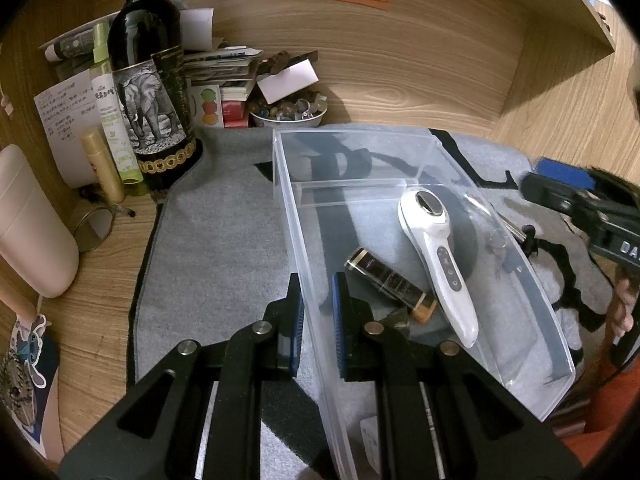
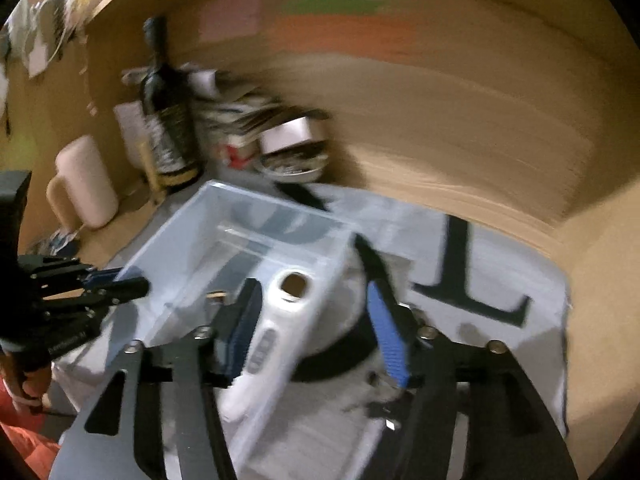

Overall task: Organize rigid objects
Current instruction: 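Move the right gripper to the black key fob and grasp it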

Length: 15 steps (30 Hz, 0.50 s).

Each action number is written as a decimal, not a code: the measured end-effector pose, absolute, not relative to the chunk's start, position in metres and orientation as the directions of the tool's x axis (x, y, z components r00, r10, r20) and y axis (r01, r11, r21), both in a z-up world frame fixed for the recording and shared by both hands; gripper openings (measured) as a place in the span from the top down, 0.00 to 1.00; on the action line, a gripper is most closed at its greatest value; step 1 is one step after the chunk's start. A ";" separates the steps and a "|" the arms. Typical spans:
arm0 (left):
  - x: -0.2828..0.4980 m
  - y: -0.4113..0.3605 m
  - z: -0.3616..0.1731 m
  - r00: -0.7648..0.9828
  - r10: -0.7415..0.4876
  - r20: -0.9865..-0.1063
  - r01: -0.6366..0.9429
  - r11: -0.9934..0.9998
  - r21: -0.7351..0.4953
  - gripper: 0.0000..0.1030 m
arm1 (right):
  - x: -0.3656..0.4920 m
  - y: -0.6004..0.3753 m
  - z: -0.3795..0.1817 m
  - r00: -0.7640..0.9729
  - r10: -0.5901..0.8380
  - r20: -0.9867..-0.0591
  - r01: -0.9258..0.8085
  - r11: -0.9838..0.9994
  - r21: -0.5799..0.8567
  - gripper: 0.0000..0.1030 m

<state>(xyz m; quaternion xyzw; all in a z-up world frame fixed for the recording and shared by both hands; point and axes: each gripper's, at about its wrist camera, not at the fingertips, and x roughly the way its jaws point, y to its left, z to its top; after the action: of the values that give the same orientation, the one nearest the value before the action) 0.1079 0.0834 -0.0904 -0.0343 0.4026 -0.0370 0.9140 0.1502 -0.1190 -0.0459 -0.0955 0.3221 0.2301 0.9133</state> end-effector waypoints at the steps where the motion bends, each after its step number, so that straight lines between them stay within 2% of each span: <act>1: 0.108 0.083 -0.090 0.673 -0.095 -0.734 0.040 0.995 -0.092 0.88 | 0.148 -0.127 -0.047 0.694 0.346 -0.631 -0.462 0.887 -0.021 0.42; 6: 0.107 0.084 -0.091 0.674 -0.094 -0.733 0.041 0.995 -0.090 0.88 | 0.140 -0.172 -0.061 0.716 0.232 -0.658 -0.328 0.945 -0.023 0.35; 15: 0.107 0.083 -0.091 0.674 -0.091 -0.733 0.037 0.995 -0.090 0.88 | 0.147 -0.226 -0.114 0.625 0.151 -0.766 -0.144 0.987 0.078 0.35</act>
<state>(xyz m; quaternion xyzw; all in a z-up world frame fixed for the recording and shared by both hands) 0.1067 0.0832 -0.0914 -0.0338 0.4025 -0.0350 0.9141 0.1469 -0.2265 -0.1142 0.0044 0.4255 0.0820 0.9012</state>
